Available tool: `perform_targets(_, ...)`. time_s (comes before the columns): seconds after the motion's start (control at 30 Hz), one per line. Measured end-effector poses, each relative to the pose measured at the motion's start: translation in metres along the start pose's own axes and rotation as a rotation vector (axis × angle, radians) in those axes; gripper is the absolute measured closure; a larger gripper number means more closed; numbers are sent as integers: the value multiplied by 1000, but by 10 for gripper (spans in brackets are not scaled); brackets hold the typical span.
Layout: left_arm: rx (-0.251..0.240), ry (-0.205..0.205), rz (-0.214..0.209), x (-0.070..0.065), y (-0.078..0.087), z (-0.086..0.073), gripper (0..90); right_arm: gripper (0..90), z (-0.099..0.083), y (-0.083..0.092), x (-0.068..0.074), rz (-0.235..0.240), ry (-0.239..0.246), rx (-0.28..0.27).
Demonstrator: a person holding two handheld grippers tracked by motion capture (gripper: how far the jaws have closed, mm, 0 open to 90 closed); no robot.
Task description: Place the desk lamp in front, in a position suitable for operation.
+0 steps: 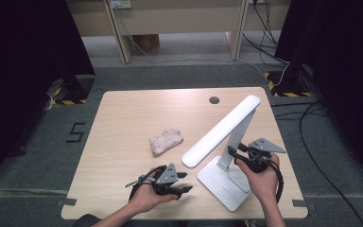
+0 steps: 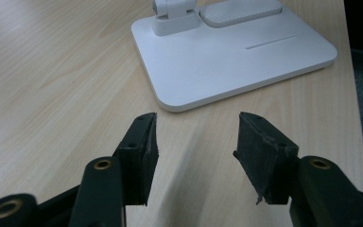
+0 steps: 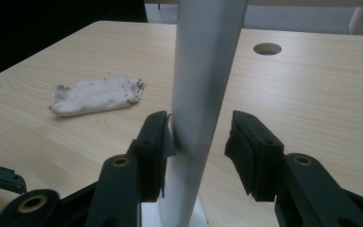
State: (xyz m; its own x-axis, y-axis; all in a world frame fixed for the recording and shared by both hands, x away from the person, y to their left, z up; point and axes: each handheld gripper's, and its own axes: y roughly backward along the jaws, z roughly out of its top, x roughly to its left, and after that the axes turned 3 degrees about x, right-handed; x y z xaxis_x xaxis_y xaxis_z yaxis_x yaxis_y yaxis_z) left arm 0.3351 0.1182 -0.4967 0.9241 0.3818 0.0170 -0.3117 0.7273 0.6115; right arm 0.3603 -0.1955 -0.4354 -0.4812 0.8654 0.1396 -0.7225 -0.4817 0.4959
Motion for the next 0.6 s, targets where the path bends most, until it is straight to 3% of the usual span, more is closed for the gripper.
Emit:
perform_targets(0.4, 47, -34, -8, 3, -18, 8, 446, 662, 9, -9, -2, 40, -22, -22)
perform_targets(0.6, 43, -34, -13, 1, -20, 9, 440, 721, 13, -12, 0, 45, -22, -25)
